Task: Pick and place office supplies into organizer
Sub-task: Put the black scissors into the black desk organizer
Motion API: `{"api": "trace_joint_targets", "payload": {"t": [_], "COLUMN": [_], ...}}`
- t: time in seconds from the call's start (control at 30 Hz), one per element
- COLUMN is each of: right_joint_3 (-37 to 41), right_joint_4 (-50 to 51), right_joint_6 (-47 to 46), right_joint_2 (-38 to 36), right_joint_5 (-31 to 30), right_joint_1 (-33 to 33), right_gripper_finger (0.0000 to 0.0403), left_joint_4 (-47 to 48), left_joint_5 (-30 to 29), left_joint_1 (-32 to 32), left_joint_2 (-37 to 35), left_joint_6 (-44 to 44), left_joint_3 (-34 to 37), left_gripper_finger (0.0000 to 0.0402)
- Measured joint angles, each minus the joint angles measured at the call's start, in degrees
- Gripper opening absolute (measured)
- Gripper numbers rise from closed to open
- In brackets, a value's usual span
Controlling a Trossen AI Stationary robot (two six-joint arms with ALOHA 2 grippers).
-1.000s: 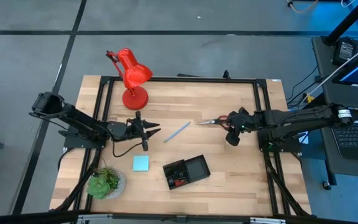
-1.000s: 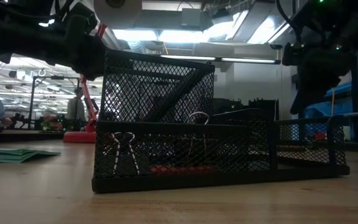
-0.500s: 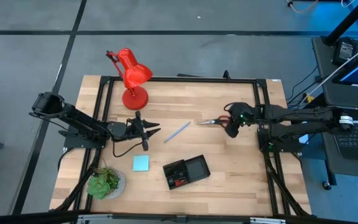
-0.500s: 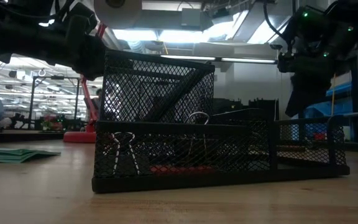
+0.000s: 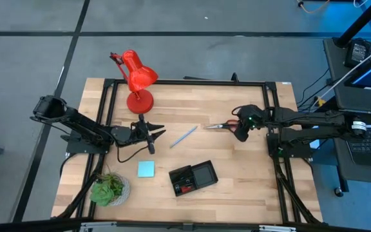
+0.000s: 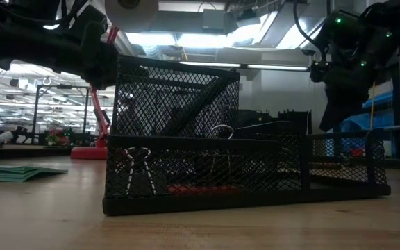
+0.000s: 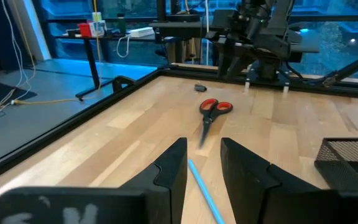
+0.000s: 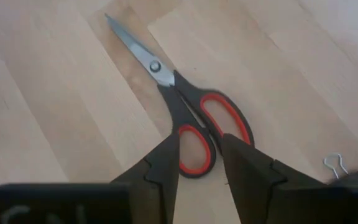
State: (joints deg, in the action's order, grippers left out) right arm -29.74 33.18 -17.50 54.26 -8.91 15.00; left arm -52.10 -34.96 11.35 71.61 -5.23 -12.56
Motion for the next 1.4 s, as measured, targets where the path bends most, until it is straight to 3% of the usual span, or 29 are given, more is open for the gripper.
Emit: {"api": "trace_joint_targets", "payload": {"t": [0.3, 0.57, 0.87, 1.4], "right_joint_3": [0.0, -5.1, -15.4, -15.7], "right_joint_4": [-2.7, -3.7, 7.2, 10.5], "right_joint_6": [0.1, 5.1, 15.4, 30.5], "right_joint_2": [0.0, 0.7, 11.9, 25.6], "right_joint_5": [-1.7, 1.1, 1.1, 2.0], "right_joint_1": [0.0, -0.1, -0.1, 3.4], "right_gripper_finger": [0.0175, 0.0184, 0.0184, 0.0184], "left_joint_4": [0.0, 0.0, 0.0, 0.0], "left_joint_5": [0.0, 0.0, 0.0, 0.0], "left_joint_1": [0.0, 0.0, 0.0, 0.0], "left_joint_2": [0.0, 0.0, 0.0, 0.0], "left_joint_6": [0.0, 0.0, 0.0, 0.0], "left_joint_3": [0.0, 0.0, 0.0, 0.0], "left_gripper_finger": [0.0092, 0.0092, 0.0092, 0.0092]}}
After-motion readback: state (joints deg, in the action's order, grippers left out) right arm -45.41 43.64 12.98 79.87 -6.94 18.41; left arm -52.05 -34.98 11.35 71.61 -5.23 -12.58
